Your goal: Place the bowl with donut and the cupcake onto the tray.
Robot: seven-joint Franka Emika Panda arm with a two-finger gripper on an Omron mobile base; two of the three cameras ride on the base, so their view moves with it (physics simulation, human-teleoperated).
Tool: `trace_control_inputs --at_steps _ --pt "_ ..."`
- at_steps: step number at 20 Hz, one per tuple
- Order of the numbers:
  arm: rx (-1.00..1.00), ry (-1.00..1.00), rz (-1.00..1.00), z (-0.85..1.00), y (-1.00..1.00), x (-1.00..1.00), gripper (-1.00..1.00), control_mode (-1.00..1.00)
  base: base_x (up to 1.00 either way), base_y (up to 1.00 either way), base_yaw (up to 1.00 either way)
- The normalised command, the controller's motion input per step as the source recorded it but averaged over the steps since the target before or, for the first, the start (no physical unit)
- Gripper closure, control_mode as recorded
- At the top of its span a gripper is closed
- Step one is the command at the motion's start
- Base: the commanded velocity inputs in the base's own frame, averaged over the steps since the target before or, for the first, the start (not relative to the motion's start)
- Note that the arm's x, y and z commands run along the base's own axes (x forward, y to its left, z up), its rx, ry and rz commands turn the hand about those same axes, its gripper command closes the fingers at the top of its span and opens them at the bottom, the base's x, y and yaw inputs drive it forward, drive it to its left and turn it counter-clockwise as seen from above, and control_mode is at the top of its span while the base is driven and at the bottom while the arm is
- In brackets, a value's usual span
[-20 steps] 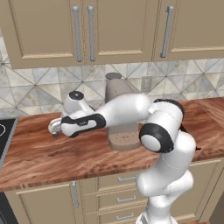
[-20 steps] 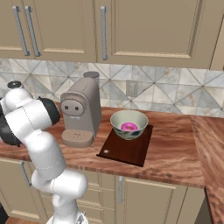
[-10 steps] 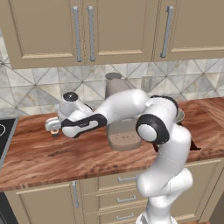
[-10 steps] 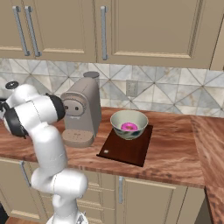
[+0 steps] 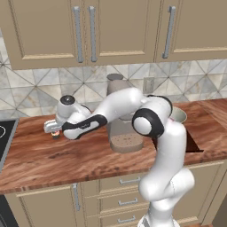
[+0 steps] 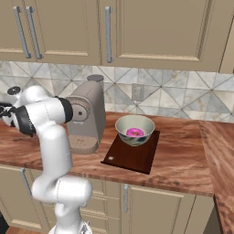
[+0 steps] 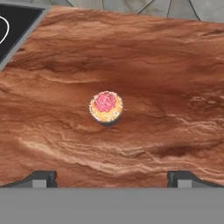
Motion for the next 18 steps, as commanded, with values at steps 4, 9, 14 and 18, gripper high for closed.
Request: trace_control_inputs --at_steps 4,9,14,18 --pt "0.00 0.00 0.00 -0.21 0.00 0.29 -1.00 -1.00 0.00 0.00 0.00" --pt "0.00 0.00 0.00 -0.21 0.03 0.32 -1.00 -1.00 0.00 0.00 0.00" --pt "0.00 0.00 0.00 -0.18 0.10 0.27 -1.00 -1.00 0.00 0.00 0.00" --pt "0.00 0.01 0.00 -0.17 0.17 0.18 -1.00 -1.00 0.00 0.00 0.00"
